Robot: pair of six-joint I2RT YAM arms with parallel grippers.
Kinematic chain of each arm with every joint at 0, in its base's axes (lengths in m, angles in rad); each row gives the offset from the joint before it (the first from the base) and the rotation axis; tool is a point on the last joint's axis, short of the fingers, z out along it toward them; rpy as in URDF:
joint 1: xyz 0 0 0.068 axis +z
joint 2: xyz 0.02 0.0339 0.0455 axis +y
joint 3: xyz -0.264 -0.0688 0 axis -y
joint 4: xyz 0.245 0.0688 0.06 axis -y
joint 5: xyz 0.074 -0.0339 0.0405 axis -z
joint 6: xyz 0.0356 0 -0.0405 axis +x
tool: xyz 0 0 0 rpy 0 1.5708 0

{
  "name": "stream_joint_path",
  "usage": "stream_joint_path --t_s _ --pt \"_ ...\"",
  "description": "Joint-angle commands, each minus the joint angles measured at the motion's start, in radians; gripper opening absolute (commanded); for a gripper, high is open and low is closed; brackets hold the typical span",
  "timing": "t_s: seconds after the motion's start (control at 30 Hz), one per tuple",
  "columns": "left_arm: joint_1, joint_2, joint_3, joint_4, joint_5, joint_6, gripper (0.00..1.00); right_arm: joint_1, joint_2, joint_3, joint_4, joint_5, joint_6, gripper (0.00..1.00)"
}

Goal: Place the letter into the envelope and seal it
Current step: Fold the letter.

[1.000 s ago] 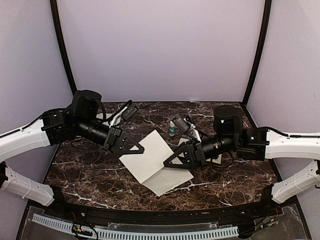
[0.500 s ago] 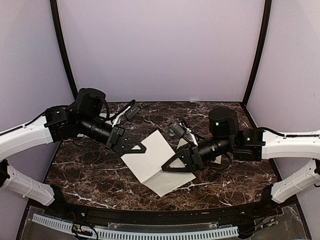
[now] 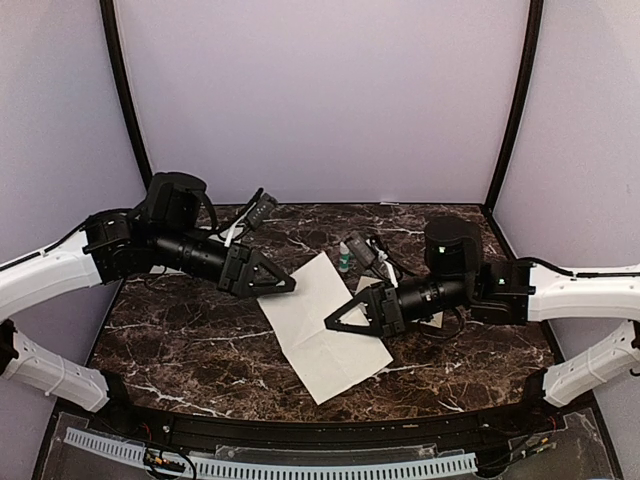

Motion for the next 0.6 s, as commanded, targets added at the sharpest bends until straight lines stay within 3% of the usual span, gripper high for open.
stream_joint_path --t_s 0.0,0.1,0.2,0.3,0.57 --pt "0.006 -0.098 0.008 0.052 -0.224 -0.045 0.65 -0.016 -0.083 -0.059 0.139 0.120 0.064 0.00" --pt "0.006 -0.156 -0.031 0.125 -0.319 -0.109 0.75 -0.018 -0.120 -0.099 0.222 0.193 0.100 0.00" --pt "0.007 -0.215 -0.104 0.214 -0.314 -0.170 0.81 -0.018 -0.148 -0.131 0.336 0.254 0.127 0.00" --pt "0.006 -0.236 -0.157 0.315 -0.256 -0.218 0.85 -0.017 -0.156 -0.148 0.442 0.279 0.146 0.00" --pt "0.005 -0.228 -0.244 0.496 -0.078 -0.237 0.87 -0.018 -0.148 -0.121 0.510 0.250 0.145 0.00"
